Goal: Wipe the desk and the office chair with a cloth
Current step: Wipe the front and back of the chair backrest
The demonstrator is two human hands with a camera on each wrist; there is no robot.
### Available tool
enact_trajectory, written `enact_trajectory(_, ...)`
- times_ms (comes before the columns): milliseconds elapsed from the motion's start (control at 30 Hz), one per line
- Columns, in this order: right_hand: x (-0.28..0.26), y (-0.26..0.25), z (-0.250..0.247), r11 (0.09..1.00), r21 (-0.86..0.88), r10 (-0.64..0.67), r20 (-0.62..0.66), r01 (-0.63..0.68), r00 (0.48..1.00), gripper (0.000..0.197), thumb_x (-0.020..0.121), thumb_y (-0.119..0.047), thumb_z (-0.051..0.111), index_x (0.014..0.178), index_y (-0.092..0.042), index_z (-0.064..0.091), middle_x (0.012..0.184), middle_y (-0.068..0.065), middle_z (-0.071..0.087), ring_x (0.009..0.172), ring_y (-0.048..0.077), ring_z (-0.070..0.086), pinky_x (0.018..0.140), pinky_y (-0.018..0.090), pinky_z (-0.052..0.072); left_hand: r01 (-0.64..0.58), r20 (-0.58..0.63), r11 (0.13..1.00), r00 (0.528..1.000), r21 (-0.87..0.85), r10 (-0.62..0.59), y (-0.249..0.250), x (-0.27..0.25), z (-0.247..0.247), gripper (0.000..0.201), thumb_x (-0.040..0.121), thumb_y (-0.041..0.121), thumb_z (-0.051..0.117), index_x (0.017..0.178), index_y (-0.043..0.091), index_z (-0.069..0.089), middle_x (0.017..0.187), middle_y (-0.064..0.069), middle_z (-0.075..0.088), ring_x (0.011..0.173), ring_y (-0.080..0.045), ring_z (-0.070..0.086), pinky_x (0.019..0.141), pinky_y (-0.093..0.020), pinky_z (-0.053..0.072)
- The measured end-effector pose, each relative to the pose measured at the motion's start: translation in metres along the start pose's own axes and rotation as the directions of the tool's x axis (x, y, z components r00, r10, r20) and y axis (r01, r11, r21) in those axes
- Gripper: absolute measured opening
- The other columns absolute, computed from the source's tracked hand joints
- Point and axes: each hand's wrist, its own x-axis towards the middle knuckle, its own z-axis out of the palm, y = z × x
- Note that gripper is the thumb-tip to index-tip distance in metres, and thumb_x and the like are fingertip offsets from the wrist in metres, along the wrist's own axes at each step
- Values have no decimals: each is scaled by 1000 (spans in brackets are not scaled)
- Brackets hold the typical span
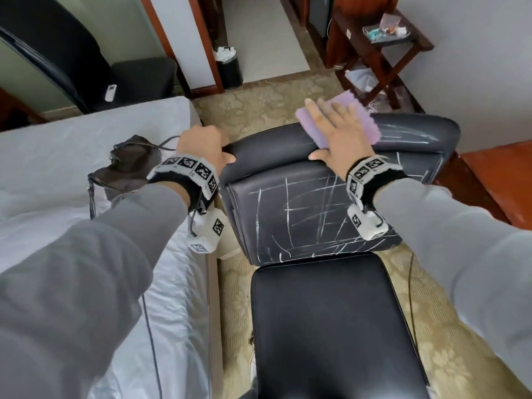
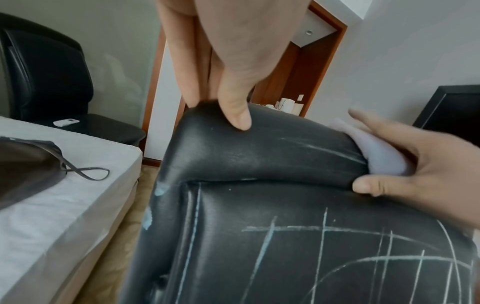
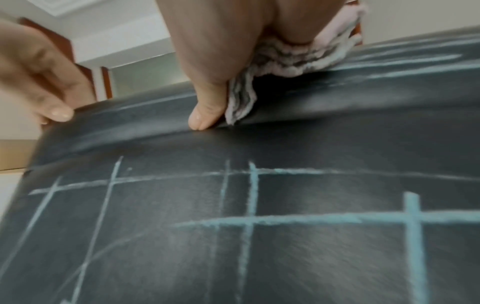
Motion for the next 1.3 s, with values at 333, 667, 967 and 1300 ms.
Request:
enact_trajectory(333,15,-106,17,956,55,-292,45,289,955,86,92,-20,53,156,-5,-2,165,13,-9,151,31,-11,115,39,-20,-2,-16,1000,1000,17,3,6,8,-2,19,93,33,61,89,14,64,84,-9,61,76,-29,49,65,-35,39)
enact_trajectory(667,8,4,13,996,-43,-83,-33,82,996,79,97,-24,52,158,-13,3,165,8,8,152,27,5,121,37,-9,-33,12,999,999,39,32,17,21,-6,39,89,38,74,106,5,64,102,-22,63,97,-43,61,72,-40,46)
enact_trajectory(967,-32,100,2,994,42,98,-26,-96,995,76,91,-10,63,153,1,22,159,23,23,148,39,16,123,44,3,-204,101,953,978,225,185,47,19,-35,25,88,17,74,101,0,61,86,-16,58,79,-33,55,72,-38,45)
enact_trajectory(1300,18,-30,11,995,-36,-89,32,90,995,93,90,-34,62,157,-8,2,165,12,6,152,29,3,123,40,-5,-232,178,956,964,183,200,81,24,-23,42,89,34,75,111,1,64,105,-18,68,96,-36,66,72,-37,46)
